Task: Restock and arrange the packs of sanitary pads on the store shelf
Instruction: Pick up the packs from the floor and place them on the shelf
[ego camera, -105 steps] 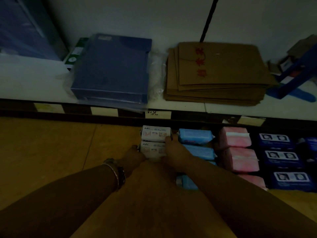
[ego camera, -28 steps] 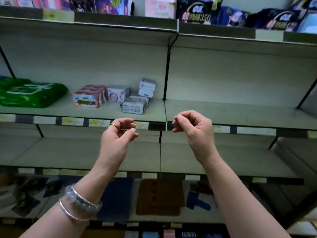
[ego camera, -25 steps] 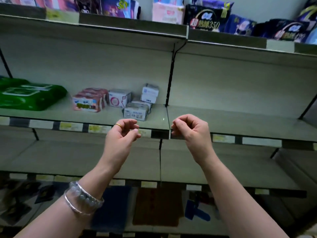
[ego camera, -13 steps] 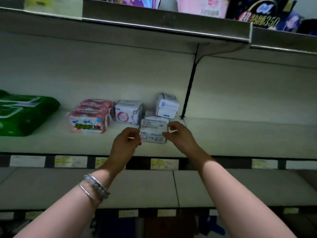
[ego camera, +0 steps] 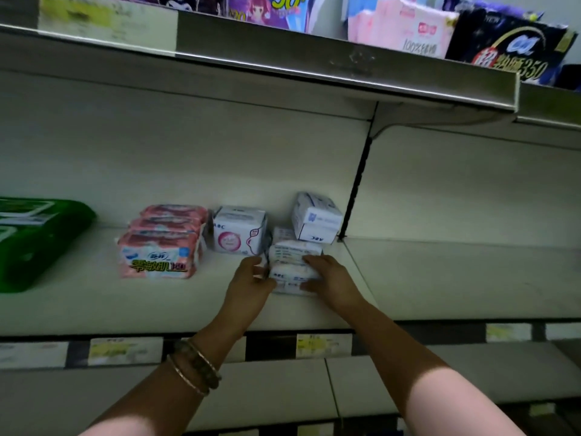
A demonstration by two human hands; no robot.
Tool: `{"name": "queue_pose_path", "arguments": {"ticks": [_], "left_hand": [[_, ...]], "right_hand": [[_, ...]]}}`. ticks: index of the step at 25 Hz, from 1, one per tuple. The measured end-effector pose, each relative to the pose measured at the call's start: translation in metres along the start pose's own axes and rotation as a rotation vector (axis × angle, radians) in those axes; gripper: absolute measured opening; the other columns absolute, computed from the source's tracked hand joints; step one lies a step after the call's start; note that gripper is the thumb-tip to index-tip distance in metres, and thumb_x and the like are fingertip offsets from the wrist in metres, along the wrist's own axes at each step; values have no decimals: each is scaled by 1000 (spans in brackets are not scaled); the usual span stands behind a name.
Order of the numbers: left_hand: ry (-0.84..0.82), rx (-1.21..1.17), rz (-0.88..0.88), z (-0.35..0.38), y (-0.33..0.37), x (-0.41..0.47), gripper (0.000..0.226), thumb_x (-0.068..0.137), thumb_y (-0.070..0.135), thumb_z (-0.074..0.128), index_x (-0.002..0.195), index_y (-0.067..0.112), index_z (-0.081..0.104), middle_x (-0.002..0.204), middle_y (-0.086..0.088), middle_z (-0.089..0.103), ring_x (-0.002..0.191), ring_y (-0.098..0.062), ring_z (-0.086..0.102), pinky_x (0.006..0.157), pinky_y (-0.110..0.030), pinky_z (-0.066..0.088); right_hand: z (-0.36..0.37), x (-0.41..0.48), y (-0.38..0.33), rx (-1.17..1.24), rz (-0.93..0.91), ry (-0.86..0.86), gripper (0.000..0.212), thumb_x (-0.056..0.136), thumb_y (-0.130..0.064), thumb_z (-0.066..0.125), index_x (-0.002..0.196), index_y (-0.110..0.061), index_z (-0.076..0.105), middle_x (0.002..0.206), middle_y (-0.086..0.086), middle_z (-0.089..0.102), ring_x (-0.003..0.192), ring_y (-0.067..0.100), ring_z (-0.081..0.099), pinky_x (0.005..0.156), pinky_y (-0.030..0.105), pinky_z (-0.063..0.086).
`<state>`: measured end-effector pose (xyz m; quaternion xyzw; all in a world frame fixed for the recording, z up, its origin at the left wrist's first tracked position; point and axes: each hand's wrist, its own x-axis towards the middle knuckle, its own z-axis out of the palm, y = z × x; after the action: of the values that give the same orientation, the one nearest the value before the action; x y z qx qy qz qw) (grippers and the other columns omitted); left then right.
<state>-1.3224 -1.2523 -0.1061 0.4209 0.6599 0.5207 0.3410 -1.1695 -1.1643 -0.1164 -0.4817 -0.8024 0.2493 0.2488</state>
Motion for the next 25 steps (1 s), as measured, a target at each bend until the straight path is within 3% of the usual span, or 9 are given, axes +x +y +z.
{"name": "queue_pose_path", "arguments": {"ticks": [3,6,10,13,15,16,18,22,25], "left_hand": [[49,-54,55,-5,-1,3,57,78,-4,66,129,8,44,125,-16,48,78,-14,52,66,-20,41],[-17,-15,38,-5,-3,2,75,75,-2,70,139,16,35,132,-15,40,94,-19,50,76,-24,40],[-127,-40,153,3,4,-15,94,75,10,75,145,27,17,139,-2,32,119,-20,44,91,-25,42],[-216,-249,228,7,25,-36,89,79,9,71,143,34,15,121,17,47,102,-7,57,76,-7,46],[-283,-354,253,11,36,-50,91,73,16,75,143,36,21,121,11,57,98,-8,64,79,-18,52],[-306,-373,260,15,41,-59,88,69,20,75,141,35,27,120,6,61,99,-11,65,80,-27,55],[-298,-447,236,28,50,-78,82,62,15,78,133,30,40,112,-1,66,95,-14,67,70,-30,56],[-200,-584,171,71,64,-130,72,56,15,77,121,17,44,109,-11,67,87,-20,69,61,-32,56],[-176,-554,130,107,66,-172,81,54,12,85,121,13,39,109,-12,66,90,-24,69,67,-38,58]], "right_hand": [[-12,-6,-6,176,63,38,52,82,-3,67,131,-6,50,125,17,55,104,22,56,73,9,40],[-31,-18,-14,546,191,35,37,85,3,61,121,2,58,109,23,63,72,14,58,53,14,52],[-60,-38,-20,942,253,-113,30,85,-5,61,113,4,60,104,20,65,82,28,67,68,35,59],[-80,-59,-21,1058,186,-255,62,61,-32,83,109,0,62,91,17,70,76,30,70,62,34,59],[-92,-74,-20,1052,154,-277,65,61,-39,81,108,1,60,78,16,69,62,26,68,53,29,56],[-98,-84,-20,1045,154,-265,56,69,-37,71,107,2,58,72,15,67,54,23,66,48,26,54],[-108,-101,-20,1063,163,-211,41,74,-32,56,101,0,59,64,13,62,46,19,61,43,24,50],[-136,-149,0,1109,61,-114,40,77,-38,61,102,-6,60,79,11,63,59,17,61,56,26,52],[-155,-193,23,941,-2,-65,39,73,-22,74,108,-11,59,99,8,68,84,22,64,76,38,53]]}}
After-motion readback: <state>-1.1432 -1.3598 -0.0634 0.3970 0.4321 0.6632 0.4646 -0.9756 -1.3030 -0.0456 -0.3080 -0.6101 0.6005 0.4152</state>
